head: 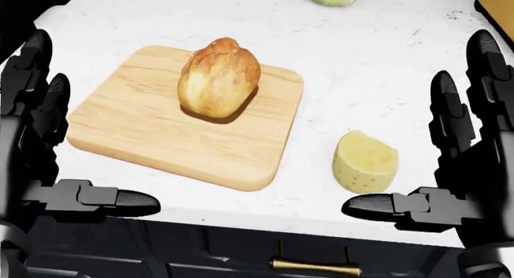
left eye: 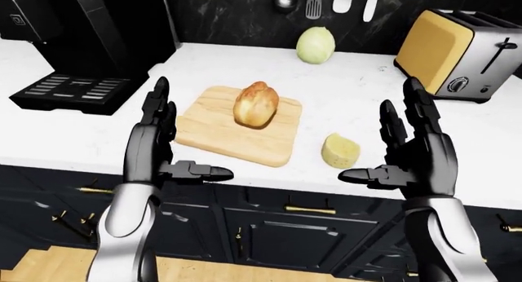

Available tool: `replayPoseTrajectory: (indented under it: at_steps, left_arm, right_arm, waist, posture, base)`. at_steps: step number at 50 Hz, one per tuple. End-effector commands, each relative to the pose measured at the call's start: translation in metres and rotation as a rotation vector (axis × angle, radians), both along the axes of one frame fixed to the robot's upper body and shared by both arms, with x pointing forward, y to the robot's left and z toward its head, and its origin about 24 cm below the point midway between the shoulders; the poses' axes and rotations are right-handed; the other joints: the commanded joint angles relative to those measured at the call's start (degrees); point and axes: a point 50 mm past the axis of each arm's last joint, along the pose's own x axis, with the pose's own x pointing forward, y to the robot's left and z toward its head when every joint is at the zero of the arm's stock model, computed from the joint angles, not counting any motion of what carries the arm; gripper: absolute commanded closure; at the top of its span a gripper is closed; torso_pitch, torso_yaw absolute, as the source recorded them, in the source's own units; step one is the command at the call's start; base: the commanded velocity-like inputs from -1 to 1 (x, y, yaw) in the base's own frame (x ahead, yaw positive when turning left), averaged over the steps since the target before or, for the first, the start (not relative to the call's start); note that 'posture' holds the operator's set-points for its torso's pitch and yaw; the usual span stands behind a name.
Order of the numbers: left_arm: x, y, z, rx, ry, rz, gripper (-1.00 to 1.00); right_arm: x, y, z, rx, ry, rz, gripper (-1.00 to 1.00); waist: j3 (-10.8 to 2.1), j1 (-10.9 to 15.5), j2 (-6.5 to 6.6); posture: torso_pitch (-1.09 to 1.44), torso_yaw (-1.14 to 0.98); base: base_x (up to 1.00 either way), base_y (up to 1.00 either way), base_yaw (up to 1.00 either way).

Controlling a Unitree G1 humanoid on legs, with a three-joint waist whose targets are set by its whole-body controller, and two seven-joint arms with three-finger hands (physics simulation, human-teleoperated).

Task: Pick up the wedge of cheese and place it on the slice of bread to prepare a simple cheese on bread dish.

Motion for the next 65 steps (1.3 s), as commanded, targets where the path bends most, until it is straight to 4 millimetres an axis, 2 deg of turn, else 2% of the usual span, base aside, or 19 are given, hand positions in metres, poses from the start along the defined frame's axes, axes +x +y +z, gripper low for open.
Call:
replayPoseTrajectory:
  at_steps: [1, 2, 3, 4, 5, 6, 10, 17, 18, 20, 23, 27, 31, 32, 34, 39, 43, 50, 65]
  left_arm:
    - [-0.002, -0.004, 0.01, 0.005, -0.058, -0.019, -1.0]
    - [-0.001, -0.004, 0.01, 0.005, -0.057, -0.019, -1.0]
    - [-0.001, -0.004, 0.01, 0.005, -0.057, -0.019, -1.0]
    - [-0.001, -0.003, 0.01, 0.006, -0.058, -0.018, -1.0]
    - [-0.001, -0.003, 0.01, 0.006, -0.057, -0.018, -1.0]
    - [-0.001, -0.003, 0.01, 0.005, -0.057, -0.018, -1.0]
    - [0.0, -0.001, 0.01, 0.002, -0.06, -0.012, -1.0]
    - [-0.002, 0.001, 0.014, 0.002, -0.069, -0.006, -1.0]
    - [-0.002, 0.002, 0.015, 0.001, -0.07, -0.004, -1.0]
    - [-0.002, 0.002, 0.015, 0.002, -0.071, -0.004, -1.0]
    - [-0.003, 0.003, 0.017, 0.0, -0.074, -0.002, -1.0]
    - [-0.003, 0.002, 0.018, 0.003, -0.076, -0.004, -1.0]
    - [-0.003, 0.002, 0.018, 0.004, -0.078, -0.005, -1.0]
    - [-0.003, 0.002, 0.018, 0.005, -0.079, -0.005, -1.0]
    - [-0.003, 0.002, 0.02, 0.006, -0.08, -0.005, -1.0]
    - [-0.004, 0.001, 0.024, 0.006, -0.087, -0.007, -1.0]
    - [-0.004, 0.0, 0.023, 0.008, -0.084, -0.01, -1.0]
    - [-0.003, 0.0, 0.023, 0.012, -0.088, -0.012, -1.0]
    - [-0.003, -0.037, 0.065, 0.139, -0.163, -0.126, -1.0]
  right_arm:
    - [-0.001, -0.002, 0.007, -0.012, -0.042, -0.012, -1.0]
    - [-0.001, -0.003, 0.006, -0.015, -0.043, -0.015, -1.0]
    - [-0.001, -0.002, 0.006, -0.032, -0.045, -0.02, -1.0]
    - [-0.002, -0.002, 0.007, -0.033, -0.048, -0.021, -1.0]
    - [-0.002, -0.001, 0.007, -0.033, -0.05, -0.02, -1.0]
    - [-0.002, -0.001, 0.008, -0.033, -0.052, -0.019, -1.0]
    - [-0.002, -0.002, 0.008, -0.044, -0.067, -0.026, -1.0]
    - [-0.001, -0.002, 0.008, -0.059, -0.059, -0.039, -1.0]
    - [-0.002, -0.002, 0.009, -0.059, -0.06, -0.038, -1.0]
    - [-0.002, -0.001, 0.01, -0.059, -0.062, -0.036, -1.0]
    - [-0.003, -0.002, 0.013, -0.056, -0.074, -0.039, -1.0]
    - [-0.004, -0.004, 0.015, -0.053, -0.077, -0.049, -1.0]
    - [-0.005, -0.008, 0.016, -0.047, -0.074, -0.058, -1.0]
    - [-0.005, -0.008, 0.016, -0.047, -0.075, -0.058, -1.0]
    - [-0.006, -0.009, 0.018, -0.049, -0.077, -0.06, -1.0]
    - [-0.008, -0.009, 0.022, -0.051, -0.085, -0.061, -1.0]
    - [-0.007, -0.01, 0.019, -0.055, -0.081, -0.061, -1.0]
    - [-0.007, -0.01, 0.016, -0.058, -0.08, -0.066, -1.0]
    - [-0.007, -0.015, 0.019, -0.055, -0.083, -0.092, -1.0]
  waist:
    - [-0.58, -0.16, 0.43]
    - [-0.54, -0.19, -0.11]
    - [-0.45, 0.32, -2.74]
    - [-0.07, -0.94, -7.73]
    - [0.33, -0.72, -7.89]
    - [0.73, -0.85, -5.93]
    - [-0.23, -1.1, -4.16]
    - [-0.25, -1.69, -2.86]
    - [-1.54, -1.67, -2.7]
    - [0.31, -1.55, -1.53]
    - [0.79, -1.54, -0.24]
    - [-1.11, -2.56, 2.12]
    - [-1.14, -1.9, -0.17]
    - [-2.2, -1.65, 0.09]
    - [-0.48, -0.95, 0.6]
    - [-0.39, -0.76, 0.0]
    - [-0.62, -0.7, -3.78]
    - [-0.98, -0.84, -1.11]
    - [-1.24, -0.95, -1.48]
  posture:
    - [0.0, 0.0]
    - [0.0, 0.0]
    - [0.0, 0.0]
    - [0.0, 0.0]
    - [0.0, 0.0]
    - [0.0, 0.0]
    - [0.0, 0.0]
    - [0.0, 0.0]
    - [0.0, 0.0]
    - [0.0, 0.0]
    - [0.0, 0.0]
    - [0.0, 0.0]
    - [0.0, 0.0]
    - [0.0, 0.0]
    - [0.0, 0.0]
    - [0.0, 0.0]
    - [0.0, 0.0]
    - [0.0, 0.0]
    - [0.0, 0.0]
  base:
    - [0.0, -0.82, 0.0]
    - [0.0, -0.55, 0.0]
    - [0.0, 0.0, 0.0]
    - [0.0, 0.0, 0.0]
    - [0.0, 0.0, 0.0]
    - [0.0, 0.0, 0.0]
    - [0.0, 0.0, 0.0]
    - [0.0, 0.0, 0.0]
    - [0.27, 0.0, 0.0]
    - [0.31, 0.0, 0.0]
    - [0.27, 0.0, 0.0]
    - [0.02, 0.0, 0.0]
    - [0.0, 0.0, 0.0]
    - [0.08, 0.0, 0.0]
    - [0.11, 0.0, 0.0]
    - [0.11, 0.0, 0.0]
    - [0.11, 0.0, 0.0]
    - [0.0, 0.0, 0.0]
    - [0.0, 0.0, 0.0]
